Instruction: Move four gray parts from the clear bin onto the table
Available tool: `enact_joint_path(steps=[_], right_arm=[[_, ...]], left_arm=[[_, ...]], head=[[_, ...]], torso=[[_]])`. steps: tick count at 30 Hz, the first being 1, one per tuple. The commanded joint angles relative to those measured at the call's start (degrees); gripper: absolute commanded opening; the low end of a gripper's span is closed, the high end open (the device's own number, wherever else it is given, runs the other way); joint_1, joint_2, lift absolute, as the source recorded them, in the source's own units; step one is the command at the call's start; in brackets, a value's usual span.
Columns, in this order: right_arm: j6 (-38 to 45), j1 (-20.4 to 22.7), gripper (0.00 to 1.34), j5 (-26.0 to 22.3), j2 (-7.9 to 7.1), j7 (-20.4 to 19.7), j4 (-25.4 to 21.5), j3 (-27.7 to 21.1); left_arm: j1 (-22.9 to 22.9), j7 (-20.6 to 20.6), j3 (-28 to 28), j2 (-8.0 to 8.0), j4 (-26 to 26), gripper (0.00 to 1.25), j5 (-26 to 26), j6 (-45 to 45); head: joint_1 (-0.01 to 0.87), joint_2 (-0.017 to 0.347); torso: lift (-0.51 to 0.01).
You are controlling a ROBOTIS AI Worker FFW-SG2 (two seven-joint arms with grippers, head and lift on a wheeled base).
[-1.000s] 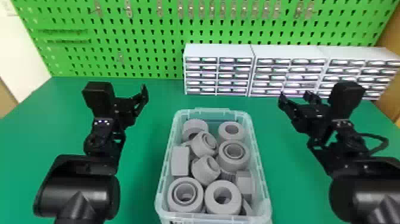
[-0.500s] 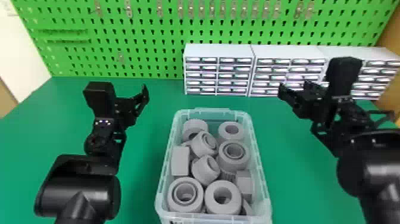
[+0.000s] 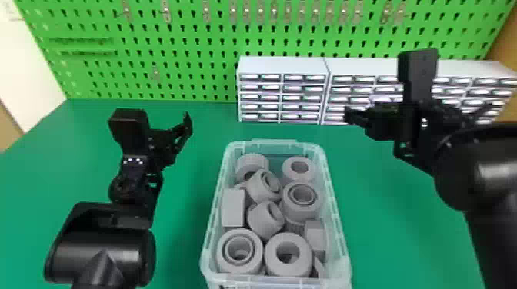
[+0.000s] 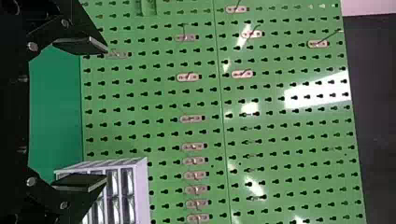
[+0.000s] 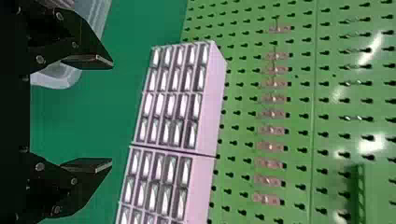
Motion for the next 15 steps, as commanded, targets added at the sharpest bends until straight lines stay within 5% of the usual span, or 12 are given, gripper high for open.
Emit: enact_joint_path(steps=[1, 15], right_arm=[[5.34, -3.30, 0.82, -1.61, -0.88, 0.00, 0.51, 2.08], [8.68, -7.70, 0.82, -4.16, -0.88, 0.00, 2.88, 4.72]], left_arm=[[-0.65, 0.01, -0.40, 0.00, 0.49, 0.96, -0.07, 0.00], [-1.00, 0.01, -1.02, 0.00, 0.84, 0.96, 0.10, 0.00]], head=[[0.693, 0.072], [0.693, 0.072]], torso=[[-0.052], [-0.052]])
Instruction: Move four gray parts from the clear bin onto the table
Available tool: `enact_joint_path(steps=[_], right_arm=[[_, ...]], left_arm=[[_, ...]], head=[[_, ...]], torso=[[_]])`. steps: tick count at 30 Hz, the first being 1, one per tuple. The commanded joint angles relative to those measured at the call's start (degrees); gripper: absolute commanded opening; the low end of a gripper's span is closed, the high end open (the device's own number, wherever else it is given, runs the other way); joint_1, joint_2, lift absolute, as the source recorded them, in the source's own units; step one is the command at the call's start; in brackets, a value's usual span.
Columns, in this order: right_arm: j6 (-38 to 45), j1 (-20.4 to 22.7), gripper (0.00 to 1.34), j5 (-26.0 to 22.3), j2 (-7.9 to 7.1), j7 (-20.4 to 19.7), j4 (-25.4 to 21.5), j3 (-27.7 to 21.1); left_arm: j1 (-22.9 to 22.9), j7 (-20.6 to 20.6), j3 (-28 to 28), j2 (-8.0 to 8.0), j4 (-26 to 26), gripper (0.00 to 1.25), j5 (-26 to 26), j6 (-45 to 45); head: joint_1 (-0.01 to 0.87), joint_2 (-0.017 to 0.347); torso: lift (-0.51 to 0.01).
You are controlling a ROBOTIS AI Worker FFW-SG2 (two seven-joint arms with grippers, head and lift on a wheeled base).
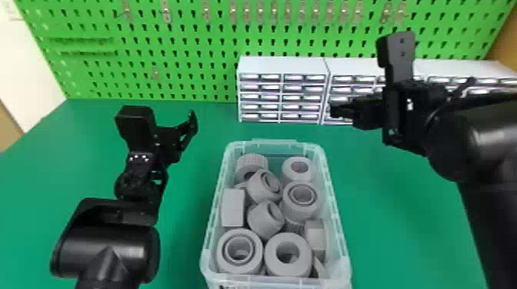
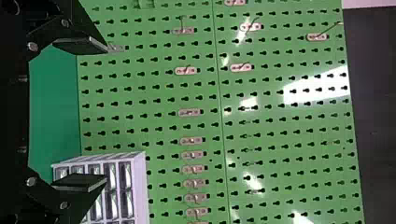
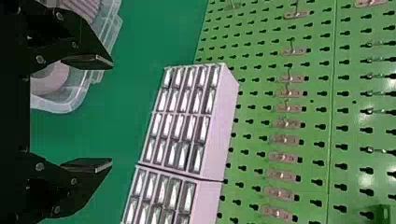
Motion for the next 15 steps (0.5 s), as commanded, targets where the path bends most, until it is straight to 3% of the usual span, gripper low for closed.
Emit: enact_joint_path(steps=[1, 15], right_arm=[[0.97, -1.59, 0.82, -1.72, 0.03, 0.00, 1.70, 0.66], [4.93, -8.36, 0.82, -4.00, 0.55, 0.00, 10.22, 6.02]], left_arm=[[-0.04, 0.00, -0.10, 0.00, 0.00, 0.96, 0.02, 0.00], [-0.21, 0.00, -0.19, 0.00, 0.00, 0.96, -0.07, 0.00]], head=[[0.693, 0.072], [0.693, 0.072]], torso=[[-0.052], [-0.052]])
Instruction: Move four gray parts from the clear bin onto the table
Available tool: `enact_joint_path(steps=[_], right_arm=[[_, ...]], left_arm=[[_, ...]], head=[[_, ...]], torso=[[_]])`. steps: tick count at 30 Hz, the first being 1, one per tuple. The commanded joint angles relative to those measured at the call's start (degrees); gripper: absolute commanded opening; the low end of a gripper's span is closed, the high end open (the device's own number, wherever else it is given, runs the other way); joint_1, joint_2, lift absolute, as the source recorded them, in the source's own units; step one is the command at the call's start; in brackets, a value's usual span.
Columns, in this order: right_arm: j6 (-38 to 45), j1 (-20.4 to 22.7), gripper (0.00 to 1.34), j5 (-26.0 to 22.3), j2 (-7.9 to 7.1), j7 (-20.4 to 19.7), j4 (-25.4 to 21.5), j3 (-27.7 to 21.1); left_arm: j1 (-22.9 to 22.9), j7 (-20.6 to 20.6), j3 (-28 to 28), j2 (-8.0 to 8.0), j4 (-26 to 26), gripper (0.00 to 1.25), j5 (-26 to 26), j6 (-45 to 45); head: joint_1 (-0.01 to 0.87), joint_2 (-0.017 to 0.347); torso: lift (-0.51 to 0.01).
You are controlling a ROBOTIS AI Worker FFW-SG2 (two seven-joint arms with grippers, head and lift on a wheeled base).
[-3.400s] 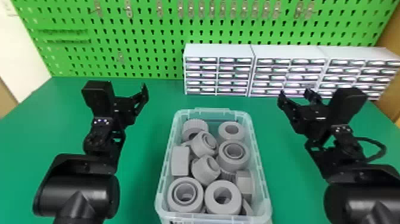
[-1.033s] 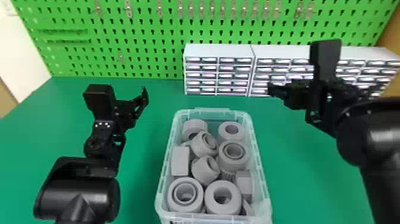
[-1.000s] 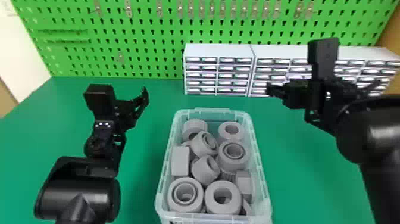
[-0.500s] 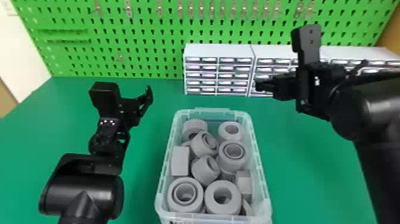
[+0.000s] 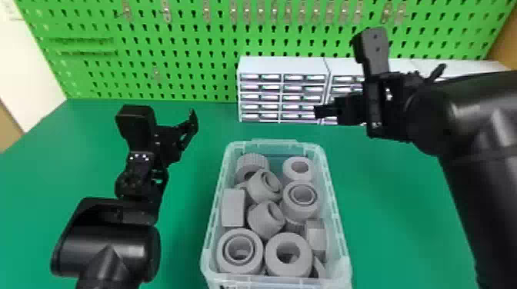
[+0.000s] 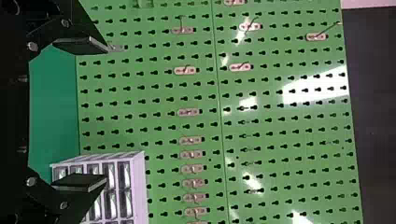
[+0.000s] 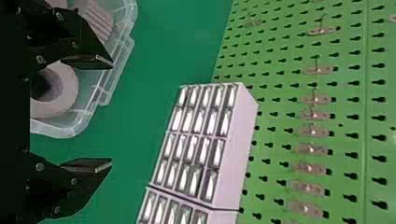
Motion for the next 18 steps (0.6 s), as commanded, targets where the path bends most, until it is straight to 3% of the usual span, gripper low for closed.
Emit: enact_joint_path(steps=[1, 18], right_arm=[[0.46, -1.89, 0.82, -0.81, 0.30, 0.00, 3.44, 2.13], [2.05, -6.29, 0.83, -5.03, 0.91, 0.00, 11.52, 8.02]], left_arm=[[-0.09, 0.00, -0.02, 0.00, 0.00, 0.96, -0.07, 0.00], [-0.09, 0.00, -0.02, 0.09, 0.00, 0.96, -0.07, 0.00]], head=[[0.693, 0.072], [0.693, 0.072]], torso=[[-0.052], [-0.052]])
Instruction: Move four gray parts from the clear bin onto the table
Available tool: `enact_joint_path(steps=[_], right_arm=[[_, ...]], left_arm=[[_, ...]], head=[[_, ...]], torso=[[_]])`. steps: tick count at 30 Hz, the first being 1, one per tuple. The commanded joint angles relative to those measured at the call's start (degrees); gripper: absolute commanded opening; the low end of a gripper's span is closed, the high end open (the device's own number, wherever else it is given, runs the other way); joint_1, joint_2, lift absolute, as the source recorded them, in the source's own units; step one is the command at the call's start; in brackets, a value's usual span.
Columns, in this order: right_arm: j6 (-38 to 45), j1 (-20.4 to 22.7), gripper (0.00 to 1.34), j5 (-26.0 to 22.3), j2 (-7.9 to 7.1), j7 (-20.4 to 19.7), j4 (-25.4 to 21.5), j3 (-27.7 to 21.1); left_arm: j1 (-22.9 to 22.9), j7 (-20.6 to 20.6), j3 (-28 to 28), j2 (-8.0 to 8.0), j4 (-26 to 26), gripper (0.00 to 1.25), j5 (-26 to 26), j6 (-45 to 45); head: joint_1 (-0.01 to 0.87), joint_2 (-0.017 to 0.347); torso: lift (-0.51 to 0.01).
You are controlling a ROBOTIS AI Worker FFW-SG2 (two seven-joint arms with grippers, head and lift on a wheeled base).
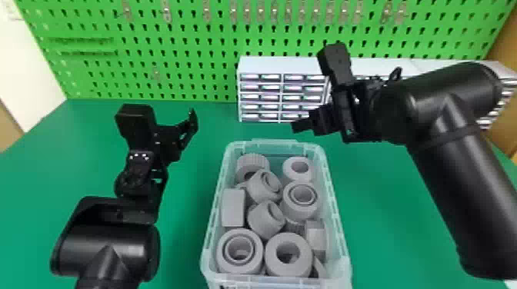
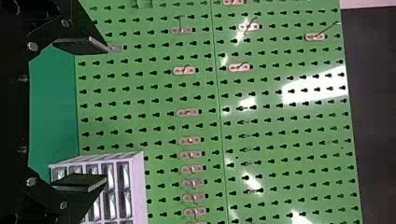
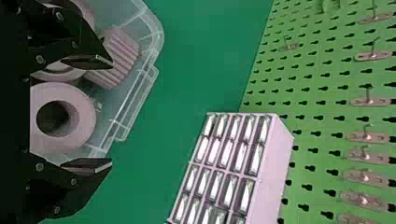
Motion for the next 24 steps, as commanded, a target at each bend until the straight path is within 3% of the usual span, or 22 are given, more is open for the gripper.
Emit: enact_joint_path(steps=[1, 24], right_arm=[[0.64, -0.85, 0.83, -1.03, 0.08, 0.00, 1.97, 1.45], [5.47, -3.48, 0.82, -5.52, 0.61, 0.00, 8.56, 5.41]], left_arm=[[0.05, 0.00, 0.04, 0.00, 0.00, 0.96, 0.00, 0.00], [0.05, 0.00, 0.48, 0.00, 0.00, 0.96, 0.08, 0.00]], head=[[0.693, 0.072], [0.693, 0.072]], torso=[[-0.052], [-0.052]])
